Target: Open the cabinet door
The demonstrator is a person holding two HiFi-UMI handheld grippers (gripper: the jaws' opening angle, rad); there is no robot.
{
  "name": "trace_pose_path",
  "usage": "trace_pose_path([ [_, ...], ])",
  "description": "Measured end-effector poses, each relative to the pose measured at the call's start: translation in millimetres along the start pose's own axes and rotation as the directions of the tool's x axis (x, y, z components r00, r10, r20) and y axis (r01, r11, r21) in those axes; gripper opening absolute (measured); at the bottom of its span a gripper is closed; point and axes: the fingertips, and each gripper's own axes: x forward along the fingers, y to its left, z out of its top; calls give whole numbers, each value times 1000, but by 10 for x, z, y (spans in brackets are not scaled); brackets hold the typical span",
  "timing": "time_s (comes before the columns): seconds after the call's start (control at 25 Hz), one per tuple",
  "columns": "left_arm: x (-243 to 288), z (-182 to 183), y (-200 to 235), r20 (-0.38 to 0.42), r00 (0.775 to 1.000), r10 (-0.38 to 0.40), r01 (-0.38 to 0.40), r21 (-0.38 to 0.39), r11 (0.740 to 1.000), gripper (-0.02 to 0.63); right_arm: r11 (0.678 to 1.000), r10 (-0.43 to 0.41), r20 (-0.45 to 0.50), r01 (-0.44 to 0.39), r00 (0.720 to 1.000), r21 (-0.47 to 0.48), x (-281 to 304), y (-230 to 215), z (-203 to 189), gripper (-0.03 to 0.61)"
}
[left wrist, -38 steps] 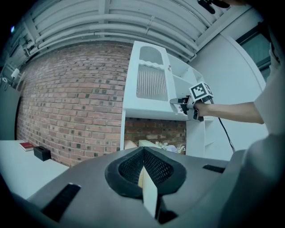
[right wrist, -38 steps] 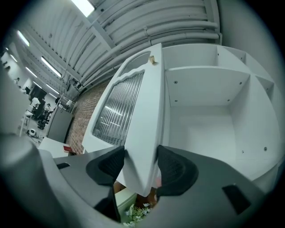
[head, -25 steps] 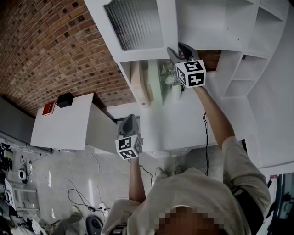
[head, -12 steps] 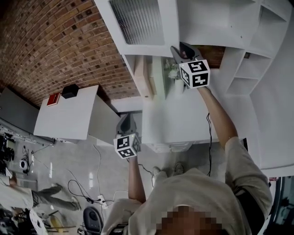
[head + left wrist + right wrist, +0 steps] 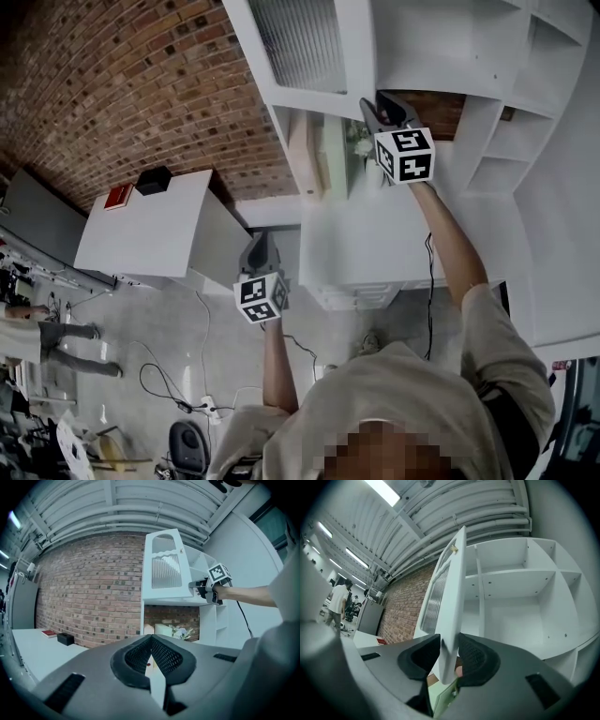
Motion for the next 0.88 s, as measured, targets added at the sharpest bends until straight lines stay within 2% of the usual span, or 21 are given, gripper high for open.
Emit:
trace_pose_path([
  [0.52,-417,66,205,-1,1000,12,-12,25,1000,28,1000,-13,4,13,1000,0,-269,388,142,101],
  [0.88,-614,172,295,31,999,6,-7,29,1000,28,999,10,17,-9,1000,-48,-441,781,258,92],
])
